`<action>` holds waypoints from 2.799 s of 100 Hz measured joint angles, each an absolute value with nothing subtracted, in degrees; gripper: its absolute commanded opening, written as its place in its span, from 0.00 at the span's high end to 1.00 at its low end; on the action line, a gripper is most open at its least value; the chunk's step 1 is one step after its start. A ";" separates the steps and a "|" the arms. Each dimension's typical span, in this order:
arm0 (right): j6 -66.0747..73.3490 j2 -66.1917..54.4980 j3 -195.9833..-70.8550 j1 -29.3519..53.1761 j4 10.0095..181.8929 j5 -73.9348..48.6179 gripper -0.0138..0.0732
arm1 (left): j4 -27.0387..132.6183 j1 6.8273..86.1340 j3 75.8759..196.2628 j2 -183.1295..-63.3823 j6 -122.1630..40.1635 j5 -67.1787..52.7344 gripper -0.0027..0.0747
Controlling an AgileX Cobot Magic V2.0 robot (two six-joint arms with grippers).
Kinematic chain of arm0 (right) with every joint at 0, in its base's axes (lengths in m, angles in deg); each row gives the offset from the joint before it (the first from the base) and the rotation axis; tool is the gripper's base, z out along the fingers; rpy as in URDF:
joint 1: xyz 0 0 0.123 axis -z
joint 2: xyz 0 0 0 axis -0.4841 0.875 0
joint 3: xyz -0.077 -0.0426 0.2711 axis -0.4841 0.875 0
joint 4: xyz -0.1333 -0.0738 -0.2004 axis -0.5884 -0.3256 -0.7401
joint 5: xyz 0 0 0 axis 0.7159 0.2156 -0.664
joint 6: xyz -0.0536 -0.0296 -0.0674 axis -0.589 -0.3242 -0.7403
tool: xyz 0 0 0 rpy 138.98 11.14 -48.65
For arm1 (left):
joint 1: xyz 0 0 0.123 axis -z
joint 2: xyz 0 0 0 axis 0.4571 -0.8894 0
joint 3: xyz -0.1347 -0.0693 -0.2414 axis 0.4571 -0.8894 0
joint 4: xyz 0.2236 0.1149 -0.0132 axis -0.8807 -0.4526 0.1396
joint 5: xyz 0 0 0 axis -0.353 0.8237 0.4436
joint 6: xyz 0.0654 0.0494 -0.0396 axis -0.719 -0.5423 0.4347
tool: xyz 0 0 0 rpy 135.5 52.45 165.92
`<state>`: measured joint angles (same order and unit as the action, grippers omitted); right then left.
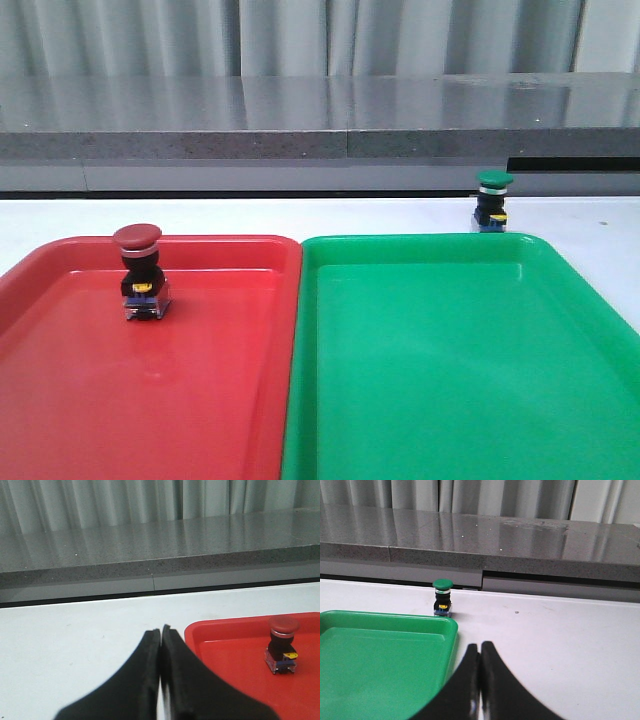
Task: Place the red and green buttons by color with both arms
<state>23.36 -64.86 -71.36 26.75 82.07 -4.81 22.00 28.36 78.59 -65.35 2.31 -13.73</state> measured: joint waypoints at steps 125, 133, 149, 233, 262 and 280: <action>23.36 -64.86 -71.36 26.75 82.07 -2.33 0.92 | 22.03 28.36 78.59 -65.35 2.31 -13.73 0.99; 23.36 -64.86 -71.36 26.75 82.12 0.70 0.92 | 22.03 28.36 78.59 -65.35 2.31 -13.73 0.99; 23.36 -64.86 -73.61 26.75 83.00 0.98 0.92 | 22.03 28.36 78.59 -65.35 2.31 -13.73 0.99; 23.36 -7.69 -120.61 26.75 87.67 -18.83 0.92 | 22.03 28.36 78.59 -65.35 2.20 -13.73 0.99; 23.36 2.87 -120.61 26.75 88.12 -17.12 0.60 | 22.03 28.36 78.59 -65.35 2.20 -13.77 0.99; 23.36 6.07 -120.61 25.87 88.12 -16.36 0.24 | 22.03 28.36 78.59 -65.35 2.20 -13.77 0.99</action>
